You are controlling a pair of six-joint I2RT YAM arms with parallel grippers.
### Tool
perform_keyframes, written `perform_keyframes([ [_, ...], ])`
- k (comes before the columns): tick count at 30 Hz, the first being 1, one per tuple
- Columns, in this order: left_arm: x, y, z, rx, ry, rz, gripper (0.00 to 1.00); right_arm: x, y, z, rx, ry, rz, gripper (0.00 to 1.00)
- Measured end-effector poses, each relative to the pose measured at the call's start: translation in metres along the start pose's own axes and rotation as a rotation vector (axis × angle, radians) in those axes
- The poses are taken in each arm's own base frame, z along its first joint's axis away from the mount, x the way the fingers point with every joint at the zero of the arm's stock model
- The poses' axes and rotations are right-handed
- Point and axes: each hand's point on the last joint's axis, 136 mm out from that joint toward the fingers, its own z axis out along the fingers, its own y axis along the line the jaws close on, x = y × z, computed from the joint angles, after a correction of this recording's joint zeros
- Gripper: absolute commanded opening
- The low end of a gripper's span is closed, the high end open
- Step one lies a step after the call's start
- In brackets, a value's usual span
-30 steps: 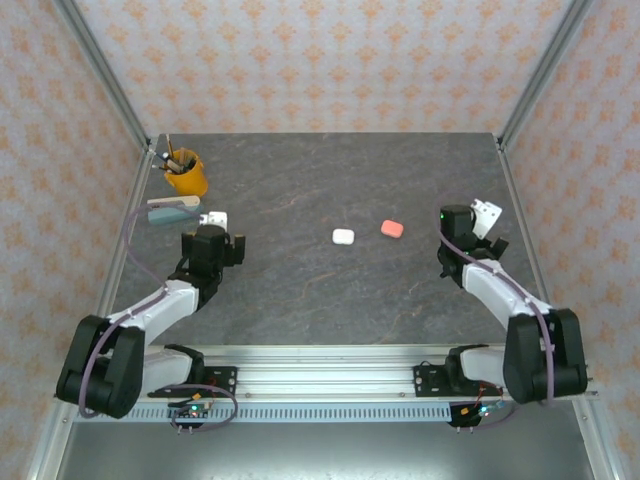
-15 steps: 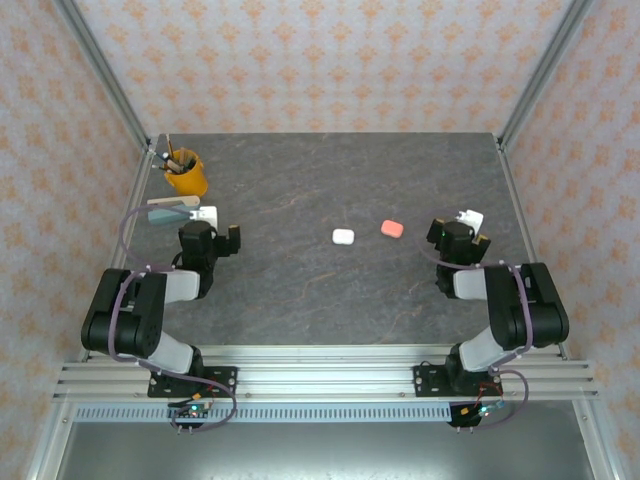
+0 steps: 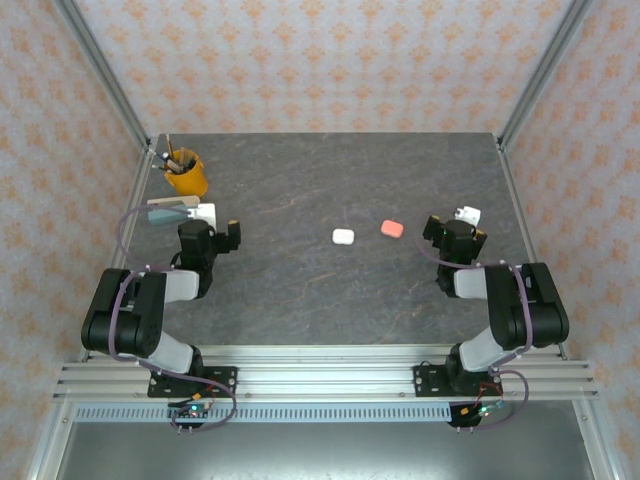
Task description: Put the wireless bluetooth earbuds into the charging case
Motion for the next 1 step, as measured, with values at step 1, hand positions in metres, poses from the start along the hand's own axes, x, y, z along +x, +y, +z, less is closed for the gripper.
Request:
perform_keyframes([
  [1,-0.0001,0.0000,0.0000,0.000,0.000,0.000,1.00,0.0002,0.0012,0.0000,-0.007,0.001,-0.001,0.99],
])
